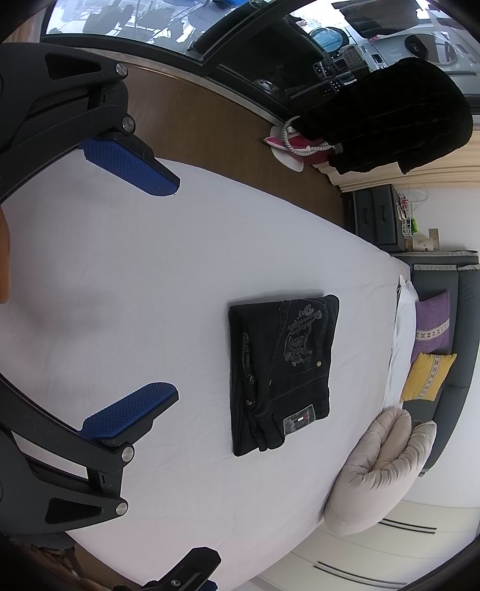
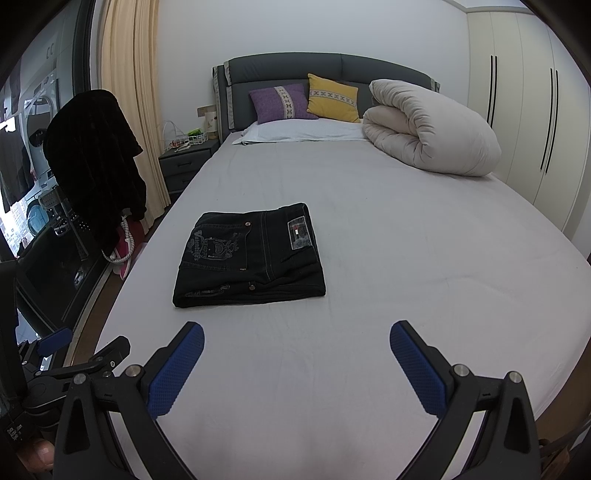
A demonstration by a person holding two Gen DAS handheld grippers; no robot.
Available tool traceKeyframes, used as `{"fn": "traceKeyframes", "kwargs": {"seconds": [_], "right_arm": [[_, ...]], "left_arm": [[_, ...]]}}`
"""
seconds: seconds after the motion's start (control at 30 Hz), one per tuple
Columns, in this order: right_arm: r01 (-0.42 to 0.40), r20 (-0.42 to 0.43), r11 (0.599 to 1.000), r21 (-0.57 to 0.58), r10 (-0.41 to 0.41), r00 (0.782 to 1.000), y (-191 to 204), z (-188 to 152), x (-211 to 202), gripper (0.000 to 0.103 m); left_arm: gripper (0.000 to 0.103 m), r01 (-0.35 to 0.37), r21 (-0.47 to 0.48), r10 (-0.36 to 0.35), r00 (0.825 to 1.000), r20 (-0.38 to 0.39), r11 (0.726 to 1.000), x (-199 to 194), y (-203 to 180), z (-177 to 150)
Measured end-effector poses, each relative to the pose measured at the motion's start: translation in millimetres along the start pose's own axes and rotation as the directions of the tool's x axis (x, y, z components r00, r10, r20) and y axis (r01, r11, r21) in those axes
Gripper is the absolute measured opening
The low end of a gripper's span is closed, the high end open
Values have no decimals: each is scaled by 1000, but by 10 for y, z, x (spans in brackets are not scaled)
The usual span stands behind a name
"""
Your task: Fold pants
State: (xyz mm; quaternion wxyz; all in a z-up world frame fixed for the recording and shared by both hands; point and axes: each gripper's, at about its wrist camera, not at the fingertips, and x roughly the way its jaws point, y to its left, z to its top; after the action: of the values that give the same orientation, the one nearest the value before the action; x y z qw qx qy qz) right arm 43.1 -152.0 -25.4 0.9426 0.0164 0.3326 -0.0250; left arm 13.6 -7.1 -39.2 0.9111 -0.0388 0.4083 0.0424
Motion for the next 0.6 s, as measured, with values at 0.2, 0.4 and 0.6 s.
{"fn": "traceKeyframes", "kwargs": {"seconds": [0.2, 0.4, 0.6], "right_arm": [[-1, -1, 1000, 0, 1, 1000, 0, -5, 1, 103], [-1, -1, 1000, 0, 1, 1000, -5, 7, -8, 103], [-2, -3, 1000, 1, 2, 1000, -1, -9, -5, 103]], "left_arm": [[103, 1, 0, -1, 1000, 0, 1000, 3, -6, -4], [103, 2, -3, -2, 1000, -3, 1000, 7, -2, -3], [103, 2, -3, -2, 1000, -4, 1000, 15, 2, 4]]}}
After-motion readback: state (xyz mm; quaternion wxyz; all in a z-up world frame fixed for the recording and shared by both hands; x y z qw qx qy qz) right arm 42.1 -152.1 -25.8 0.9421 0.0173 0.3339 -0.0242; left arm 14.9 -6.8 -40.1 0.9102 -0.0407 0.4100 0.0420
